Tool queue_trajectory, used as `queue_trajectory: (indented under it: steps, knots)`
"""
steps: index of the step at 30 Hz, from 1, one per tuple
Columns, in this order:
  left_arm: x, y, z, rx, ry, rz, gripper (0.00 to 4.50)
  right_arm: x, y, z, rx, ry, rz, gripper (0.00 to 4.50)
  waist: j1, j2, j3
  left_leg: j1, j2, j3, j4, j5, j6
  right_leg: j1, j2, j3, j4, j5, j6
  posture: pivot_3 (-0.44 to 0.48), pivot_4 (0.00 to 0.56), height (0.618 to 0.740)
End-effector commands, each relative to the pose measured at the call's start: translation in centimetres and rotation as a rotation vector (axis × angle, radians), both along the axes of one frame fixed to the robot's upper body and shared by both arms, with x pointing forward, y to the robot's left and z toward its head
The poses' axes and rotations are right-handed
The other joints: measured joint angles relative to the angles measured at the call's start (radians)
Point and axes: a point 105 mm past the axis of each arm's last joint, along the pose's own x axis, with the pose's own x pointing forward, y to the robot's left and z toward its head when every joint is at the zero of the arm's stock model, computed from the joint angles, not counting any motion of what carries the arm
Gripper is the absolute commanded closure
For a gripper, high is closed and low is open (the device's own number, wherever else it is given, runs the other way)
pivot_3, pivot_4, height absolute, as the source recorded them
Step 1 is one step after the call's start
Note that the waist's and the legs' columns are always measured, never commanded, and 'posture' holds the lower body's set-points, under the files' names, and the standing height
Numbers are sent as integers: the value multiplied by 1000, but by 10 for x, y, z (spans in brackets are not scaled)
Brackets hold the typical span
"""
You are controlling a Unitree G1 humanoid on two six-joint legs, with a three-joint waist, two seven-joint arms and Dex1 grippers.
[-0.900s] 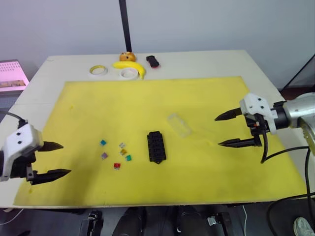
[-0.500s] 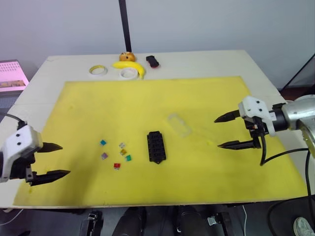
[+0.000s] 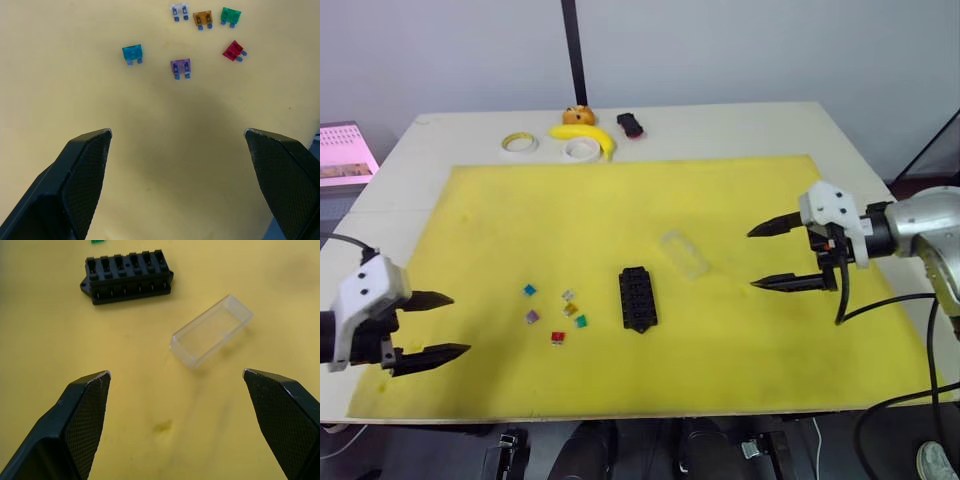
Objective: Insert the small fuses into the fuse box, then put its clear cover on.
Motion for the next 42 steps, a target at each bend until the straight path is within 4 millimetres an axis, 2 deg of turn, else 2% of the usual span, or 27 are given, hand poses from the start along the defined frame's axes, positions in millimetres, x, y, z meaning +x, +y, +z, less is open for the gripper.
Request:
queue_trajectory:
  steps: [1,3,7,10,15,22,33,42]
  knots:
    - [5,-4,4,-90,9,8,34,-4,15,19,58,-49,45,0,0,0,0,0,0,0,0,0,0,0,0,0,0,0,0,0,150,740]
    - [7,-8,3,-141,38,4,34,-6,23,21,82,-44,65,0,-2,0,0,0,0,0,0,0,0,0,0,0,1,0,0,0,150,740]
    - [12,-16,-7,-308,180,19,34,-19,55,21,126,-28,178,0,-2,0,0,0,0,0,0,0,0,-1,0,0,2,1,1,0,150,740]
    - [21,-18,-5,-466,276,64,34,-26,76,20,152,-33,247,0,-1,0,0,0,0,0,1,0,0,-1,1,0,3,1,2,0,150,740]
    - [19,-24,-11,-630,459,102,34,-28,96,17,180,-50,285,0,-4,-1,-1,0,0,1,1,0,0,-2,1,1,3,3,4,0,150,740]
    - [16,-22,-38,-696,600,209,34,-32,98,9,163,-67,275,0,-3,-1,-1,0,0,2,1,0,0,-4,1,3,6,3,4,0,150,740]
    - [21,-40,-55,-763,680,242,34,-39,105,15,163,-81,310,0,-2,-2,-1,0,0,2,1,0,0,-4,1,4,6,3,3,0,150,740]
    - [37,-46,-64,-798,688,291,34,-37,107,16,146,-98,318,0,2,-2,-1,0,-1,3,2,0,0,-4,0,5,7,4,4,0,150,740]
